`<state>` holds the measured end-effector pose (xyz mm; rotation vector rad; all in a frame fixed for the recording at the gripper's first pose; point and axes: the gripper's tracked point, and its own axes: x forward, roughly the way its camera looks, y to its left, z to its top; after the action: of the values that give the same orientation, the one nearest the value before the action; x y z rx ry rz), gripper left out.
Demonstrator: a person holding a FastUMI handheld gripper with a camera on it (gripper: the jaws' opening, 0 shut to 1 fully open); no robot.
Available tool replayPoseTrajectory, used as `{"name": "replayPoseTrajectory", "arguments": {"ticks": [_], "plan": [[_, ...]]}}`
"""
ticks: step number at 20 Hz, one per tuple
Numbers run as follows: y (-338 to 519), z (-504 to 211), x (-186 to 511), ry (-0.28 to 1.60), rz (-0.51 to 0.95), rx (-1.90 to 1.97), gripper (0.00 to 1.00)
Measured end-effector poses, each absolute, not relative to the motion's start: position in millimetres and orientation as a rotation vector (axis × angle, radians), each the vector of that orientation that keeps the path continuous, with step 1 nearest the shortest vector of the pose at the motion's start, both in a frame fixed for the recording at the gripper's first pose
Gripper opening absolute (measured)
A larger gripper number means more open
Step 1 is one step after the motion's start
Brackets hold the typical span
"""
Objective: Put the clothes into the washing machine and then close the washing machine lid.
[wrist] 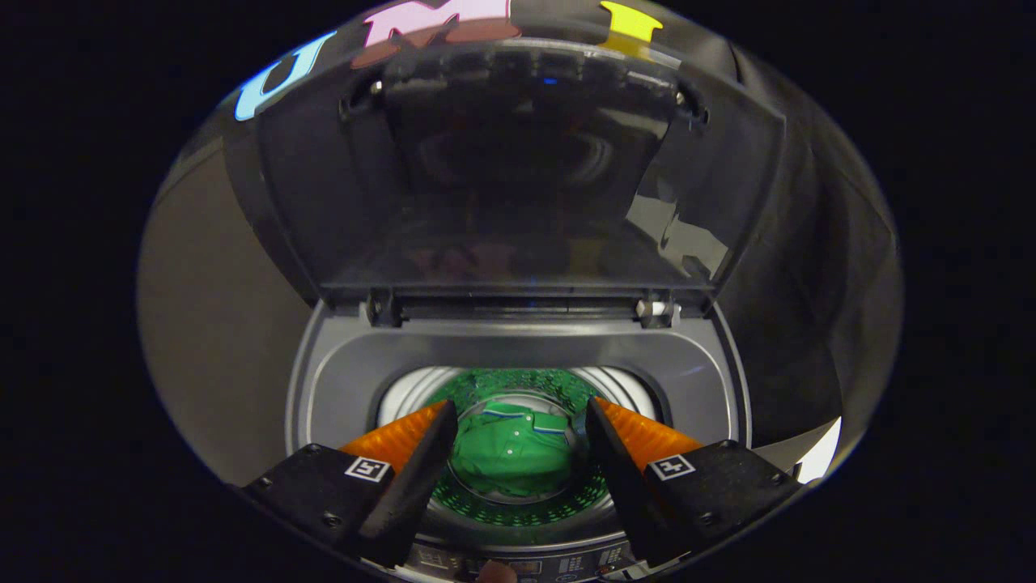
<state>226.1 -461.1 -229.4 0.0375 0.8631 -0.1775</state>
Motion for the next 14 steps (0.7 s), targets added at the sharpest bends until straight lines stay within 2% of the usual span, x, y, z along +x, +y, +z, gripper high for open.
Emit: {"name": "replayPoseTrajectory", "arguments": {"ticks": [14], "plan": [[-453.5,-33.7,300.3,0.502,-0.156,0.108,0.99]]}}
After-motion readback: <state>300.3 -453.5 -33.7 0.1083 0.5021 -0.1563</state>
